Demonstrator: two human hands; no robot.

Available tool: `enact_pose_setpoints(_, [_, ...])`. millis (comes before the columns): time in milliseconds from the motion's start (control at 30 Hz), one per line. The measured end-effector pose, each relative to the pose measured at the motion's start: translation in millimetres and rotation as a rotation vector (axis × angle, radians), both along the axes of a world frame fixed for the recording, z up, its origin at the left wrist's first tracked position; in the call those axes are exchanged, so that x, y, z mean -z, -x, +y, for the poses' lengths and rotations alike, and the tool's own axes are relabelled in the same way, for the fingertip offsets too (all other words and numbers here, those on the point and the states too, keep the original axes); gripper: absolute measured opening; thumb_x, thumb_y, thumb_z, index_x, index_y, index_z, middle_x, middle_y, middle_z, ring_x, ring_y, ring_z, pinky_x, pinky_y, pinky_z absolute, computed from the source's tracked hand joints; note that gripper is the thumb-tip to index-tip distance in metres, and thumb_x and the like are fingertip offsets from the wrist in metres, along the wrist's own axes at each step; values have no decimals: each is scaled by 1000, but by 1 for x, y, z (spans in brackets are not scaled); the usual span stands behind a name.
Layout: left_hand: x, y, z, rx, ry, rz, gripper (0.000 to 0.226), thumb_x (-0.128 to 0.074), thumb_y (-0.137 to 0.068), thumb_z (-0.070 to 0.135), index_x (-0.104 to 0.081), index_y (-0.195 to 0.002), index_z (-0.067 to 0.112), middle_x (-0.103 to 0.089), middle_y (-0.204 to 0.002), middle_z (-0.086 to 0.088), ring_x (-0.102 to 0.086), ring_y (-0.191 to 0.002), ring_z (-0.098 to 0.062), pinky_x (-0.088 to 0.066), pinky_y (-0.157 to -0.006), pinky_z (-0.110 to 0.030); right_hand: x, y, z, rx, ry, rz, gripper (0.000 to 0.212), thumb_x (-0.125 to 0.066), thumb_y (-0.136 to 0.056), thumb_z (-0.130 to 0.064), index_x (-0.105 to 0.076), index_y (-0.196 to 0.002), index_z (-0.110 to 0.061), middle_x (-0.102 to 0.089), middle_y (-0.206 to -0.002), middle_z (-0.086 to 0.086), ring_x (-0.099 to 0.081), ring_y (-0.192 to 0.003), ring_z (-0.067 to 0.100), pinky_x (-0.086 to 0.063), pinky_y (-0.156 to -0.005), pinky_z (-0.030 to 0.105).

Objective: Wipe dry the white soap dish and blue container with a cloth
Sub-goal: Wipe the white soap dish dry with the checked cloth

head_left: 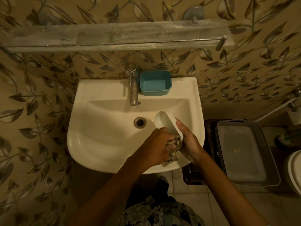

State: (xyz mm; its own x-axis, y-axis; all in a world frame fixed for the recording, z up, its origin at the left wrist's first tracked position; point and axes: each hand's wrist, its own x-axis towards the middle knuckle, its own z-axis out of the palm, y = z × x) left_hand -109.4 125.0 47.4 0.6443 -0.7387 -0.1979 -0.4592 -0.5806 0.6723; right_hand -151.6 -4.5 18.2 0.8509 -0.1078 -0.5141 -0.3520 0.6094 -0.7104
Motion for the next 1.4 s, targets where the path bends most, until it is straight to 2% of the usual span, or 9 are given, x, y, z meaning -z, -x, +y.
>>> enact_pose_setpoints(100, [4, -6, 7, 157, -58, -394, 26, -63, -78, 16, -69, -103, 14, -61, -105, -7, -51, -96, -24, -49, -76, -40, 1, 2, 3, -41, -118, 102, 34, -41, -98, -36, -64, -114, -17, -72, -104, 11, -70, -90, 20, -58, -74, 31])
enact_pose_setpoints(267, [1, -15, 8, 2, 142, -624, 32, -58, -72, 32, -74, -94, 17, -68, -87, -2, -49, -86, -14, -44, -65, -25, -5, -1, 3, -56, -221, 129, 53, -38, -97, -42, -56, -127, -3, -65, -112, 20, -65, -96, 27, -58, -74, 33])
enact_pose_setpoints(400, [4, -27, 5, 14, 164, -759, 27, -64, -77, 30, -74, -91, 9, -70, -84, -8, -60, -76, -24, -51, -61, -32, -11, 0, -3, -24, -225, 129, 45, -40, -98, -38, -56, -126, -7, -68, -105, 16, -67, -90, 24, -60, -68, 33])
enact_pose_setpoints(633, [17, -50, 12, -11, 6, -829, 20, -75, -69, 22, -69, -83, 11, -65, -81, -7, -58, -71, -23, -45, -55, -30, -11, 5, 6, -65, 0, 89, 30, -40, -100, -34, -60, -119, -24, -68, -112, 7, -63, -101, 23, -54, -80, 38])
enact_pose_setpoints(767, [29, -30, 13, -46, -192, -671, 20, -72, -73, 17, -67, -90, 8, -64, -94, -10, -60, -81, -25, -49, -60, -32, -11, 1, 5, -112, 103, 31, 36, -33, -101, -31, -55, -128, -22, -65, -118, 7, -62, -101, 20, -52, -76, 30])
enact_pose_setpoints(900, [18, -17, 18, -251, -182, -283, 25, -54, -90, 21, -59, -108, 6, -55, -116, -11, -57, -103, -27, -52, -80, -40, -6, 1, 10, -163, 172, -10, 47, -40, -95, -36, -48, -137, -18, -61, -129, 11, -61, -109, 23, -53, -82, 30])
enact_pose_setpoints(1167, [-2, 14, 14, -191, -103, 10, 18, -56, -88, 25, -70, -91, 15, -57, -91, -4, -60, -79, -16, -55, -70, -35, -2, -6, 17, -104, 203, -50, 41, -38, -99, -28, -49, -137, -16, -58, -132, 16, -56, -120, 29, -44, -103, 42])
enact_pose_setpoints(1300, [-8, 5, 16, -254, 64, 385, 21, -59, -87, 16, -68, -69, 10, -66, -73, -9, -63, -68, -13, -52, -70, -34, 1, -1, 17, -44, 162, -58, 38, -31, -102, -24, -51, -135, -19, -61, -129, 7, -59, -118, 20, -47, -102, 35])
enact_pose_setpoints(1400, [-15, 5, 12, -409, 245, 625, 16, -59, -89, 14, -74, -82, 12, -73, -82, -9, -69, -79, -14, -53, -76, -27, 3, 0, 14, 14, -42, -15, 42, -36, -100, -33, -51, -136, -18, -59, -131, 15, -58, -118, 28, -45, -102, 42])
